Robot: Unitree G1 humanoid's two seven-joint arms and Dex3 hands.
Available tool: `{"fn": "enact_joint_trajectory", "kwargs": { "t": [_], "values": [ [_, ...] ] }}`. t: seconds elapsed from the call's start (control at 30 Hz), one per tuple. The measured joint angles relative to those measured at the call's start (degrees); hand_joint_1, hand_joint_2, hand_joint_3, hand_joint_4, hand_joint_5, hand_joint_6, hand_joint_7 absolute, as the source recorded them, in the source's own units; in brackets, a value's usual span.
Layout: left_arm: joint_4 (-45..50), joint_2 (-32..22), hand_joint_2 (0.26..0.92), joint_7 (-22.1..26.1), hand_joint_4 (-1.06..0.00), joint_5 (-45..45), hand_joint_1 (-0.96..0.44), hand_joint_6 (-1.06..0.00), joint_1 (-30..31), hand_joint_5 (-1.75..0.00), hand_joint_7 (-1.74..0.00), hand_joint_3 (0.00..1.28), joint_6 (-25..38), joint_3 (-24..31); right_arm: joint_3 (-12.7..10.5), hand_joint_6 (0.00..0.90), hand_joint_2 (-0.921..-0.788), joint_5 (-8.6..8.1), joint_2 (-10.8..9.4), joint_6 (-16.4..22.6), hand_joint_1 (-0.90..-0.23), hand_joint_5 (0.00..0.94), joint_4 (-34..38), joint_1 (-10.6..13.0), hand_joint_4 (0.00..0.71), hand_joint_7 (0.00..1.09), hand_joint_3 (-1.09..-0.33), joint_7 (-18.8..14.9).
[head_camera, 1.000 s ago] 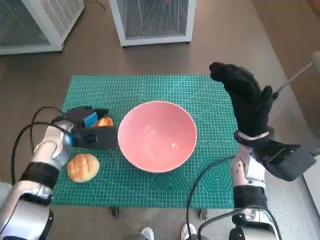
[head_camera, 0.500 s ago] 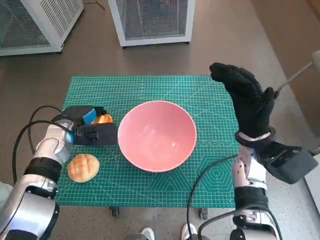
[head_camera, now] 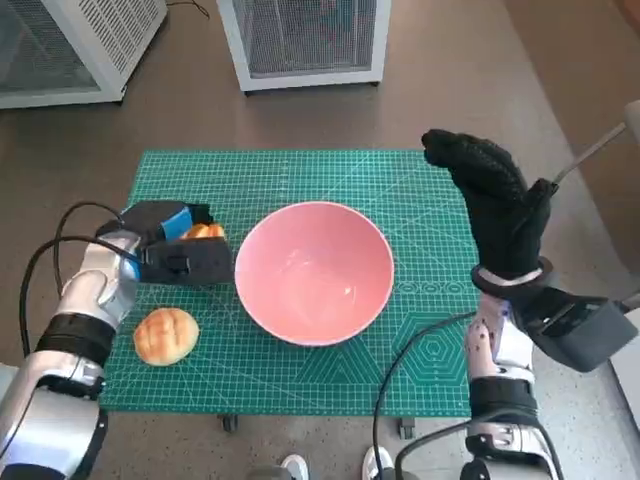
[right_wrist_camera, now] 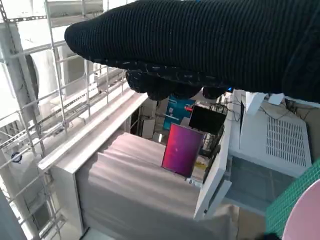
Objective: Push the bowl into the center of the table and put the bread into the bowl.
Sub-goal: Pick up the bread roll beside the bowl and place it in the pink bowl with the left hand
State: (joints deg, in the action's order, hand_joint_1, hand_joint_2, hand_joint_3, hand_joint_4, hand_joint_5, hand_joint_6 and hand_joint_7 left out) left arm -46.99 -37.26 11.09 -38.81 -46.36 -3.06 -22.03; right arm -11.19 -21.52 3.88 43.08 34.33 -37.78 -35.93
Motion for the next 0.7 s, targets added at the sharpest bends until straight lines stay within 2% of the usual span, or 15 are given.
{"fn": "enact_joint_trajectory", "kwargs": {
  "t": [0.33, 0.7],
  "values": [
    [21.76, -2.41, 0.920, 0.83, -0.69, 2.95, 0.00, -0.64, 6.39, -1.17, -1.16, 0.06, 2.67, 7.88, 0.12, 0.348, -0.921, -0.02, 0.00, 0.01, -0.600, 0.000, -0.19, -0.02, 0.244, 0.01, -0.661, 0.00],
    [45.17, -2.65, 0.918, 0.67, -0.72, 4.10, 0.00, -0.69, 14.91, -1.16, -1.07, 0.03, 1.90, 14.71, 0.16, 0.345, -0.921, -0.15, 0.00, 0.00, -0.600, 0.000, -0.20, -0.02, 0.242, 0.00, -0.661, -0.01]
  ]
}}
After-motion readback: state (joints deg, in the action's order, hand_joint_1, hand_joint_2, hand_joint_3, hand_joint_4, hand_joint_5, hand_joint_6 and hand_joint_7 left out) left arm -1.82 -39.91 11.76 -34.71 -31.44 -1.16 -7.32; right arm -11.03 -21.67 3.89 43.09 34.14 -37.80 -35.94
